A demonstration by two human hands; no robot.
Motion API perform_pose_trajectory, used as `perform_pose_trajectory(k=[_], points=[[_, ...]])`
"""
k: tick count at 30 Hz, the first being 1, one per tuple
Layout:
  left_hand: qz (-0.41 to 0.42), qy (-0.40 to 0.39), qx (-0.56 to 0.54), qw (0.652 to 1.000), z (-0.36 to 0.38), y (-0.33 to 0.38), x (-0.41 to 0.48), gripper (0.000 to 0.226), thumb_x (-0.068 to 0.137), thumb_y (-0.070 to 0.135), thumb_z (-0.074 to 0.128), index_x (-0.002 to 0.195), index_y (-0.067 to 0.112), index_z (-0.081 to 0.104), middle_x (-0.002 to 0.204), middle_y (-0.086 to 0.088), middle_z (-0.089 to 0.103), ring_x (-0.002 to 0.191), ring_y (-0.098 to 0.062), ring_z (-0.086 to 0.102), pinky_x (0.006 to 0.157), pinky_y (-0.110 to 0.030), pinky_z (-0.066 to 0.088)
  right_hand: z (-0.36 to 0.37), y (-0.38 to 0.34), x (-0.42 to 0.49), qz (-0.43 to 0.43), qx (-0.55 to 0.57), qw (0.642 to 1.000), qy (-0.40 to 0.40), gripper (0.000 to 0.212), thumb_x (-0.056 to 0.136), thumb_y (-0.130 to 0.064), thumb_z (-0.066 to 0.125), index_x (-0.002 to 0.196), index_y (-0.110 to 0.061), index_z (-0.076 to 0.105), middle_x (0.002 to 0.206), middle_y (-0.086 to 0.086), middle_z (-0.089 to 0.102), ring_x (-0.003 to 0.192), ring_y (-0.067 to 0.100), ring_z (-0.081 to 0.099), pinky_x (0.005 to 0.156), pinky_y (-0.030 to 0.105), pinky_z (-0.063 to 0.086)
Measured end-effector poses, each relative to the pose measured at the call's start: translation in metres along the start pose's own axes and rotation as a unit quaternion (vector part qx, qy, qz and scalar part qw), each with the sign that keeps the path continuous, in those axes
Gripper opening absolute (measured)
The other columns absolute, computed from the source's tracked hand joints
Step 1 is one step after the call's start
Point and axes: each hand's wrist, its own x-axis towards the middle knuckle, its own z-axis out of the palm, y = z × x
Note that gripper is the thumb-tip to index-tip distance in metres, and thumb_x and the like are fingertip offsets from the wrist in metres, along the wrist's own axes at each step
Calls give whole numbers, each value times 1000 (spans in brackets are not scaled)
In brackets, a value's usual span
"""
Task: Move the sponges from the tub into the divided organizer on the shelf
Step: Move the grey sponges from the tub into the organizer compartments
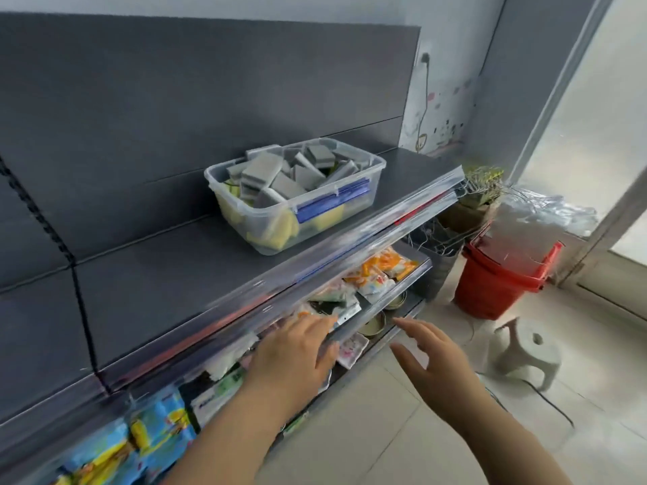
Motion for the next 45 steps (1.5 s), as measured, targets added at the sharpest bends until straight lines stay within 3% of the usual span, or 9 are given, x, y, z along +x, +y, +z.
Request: perform_pose_trajectory(k=[9,15,22,25,28,34,40,43,45], points=[[-12,-55,-18,998,53,35,88,46,96,46,29,140,35,30,136,14,42,124,-8,37,93,-26,37,-22,80,50,35,-6,998,-43,37,88,-44,53,125,-42,46,109,-29,39,100,-5,41,89,17,35],[-12,-18,-28,999,61,16,151,42,95,39,38,137,35,37,131,15,46,118,-8,43,88,-22,34,-10,95,127,2,14,999,-49,37,88,-38,56,124,-40,50,115,-25,47,105,-4,47,95,20,40],[20,83,-38,996,33,-26,263,37,91,25,52,128,21,53,120,4,59,111,-14,53,86,-28,44,-30,81,255,-36,23,999,-26,34,88,-33,57,121,-40,52,115,-26,48,106,1,51,94,22,41],[60,147,-55,986,15,-31,308,32,89,22,52,119,14,61,109,0,64,101,-17,59,80,-31,53,-47,71,300,-62,55,996,17,34,88,-32,56,110,-55,44,109,-28,50,100,-6,53,85,15,43],[73,170,-45,982,2,-38,336,34,89,23,48,118,14,61,107,0,64,98,-15,60,78,-26,51,-55,64,333,-80,89,991,53,30,86,-34,55,109,-53,48,110,-25,55,100,-6,55,80,10,43],[8,173,-23,985,-7,-69,366,36,86,24,52,120,16,60,110,1,63,98,-12,60,77,-22,50,-56,50,405,-152,120,980,41,27,82,-51,44,108,-52,48,108,-26,56,102,-7,54,85,5,41],[-117,184,46,975,-5,-94,383,32,93,32,46,120,21,59,113,2,62,92,-12,61,68,-19,46,-44,49,504,-212,158,964,-30,29,87,-26,58,106,-47,52,107,-22,56,99,-2,56,85,13,46],[-193,192,49,961,-7,-96,390,36,86,27,53,120,23,60,116,2,61,88,-12,60,63,-19,45,-35,51,558,-232,113,962,-89,31,87,-25,59,116,-33,58,116,-12,56,103,5,54,90,21,44],[-226,188,67,954,-8,-94,395,36,83,22,59,119,22,60,115,2,61,77,-4,56,58,-10,39,-29,51,592,-253,46,958,-128,36,85,-20,60,121,-26,57,121,-5,54,108,14,52,91,24,41]])
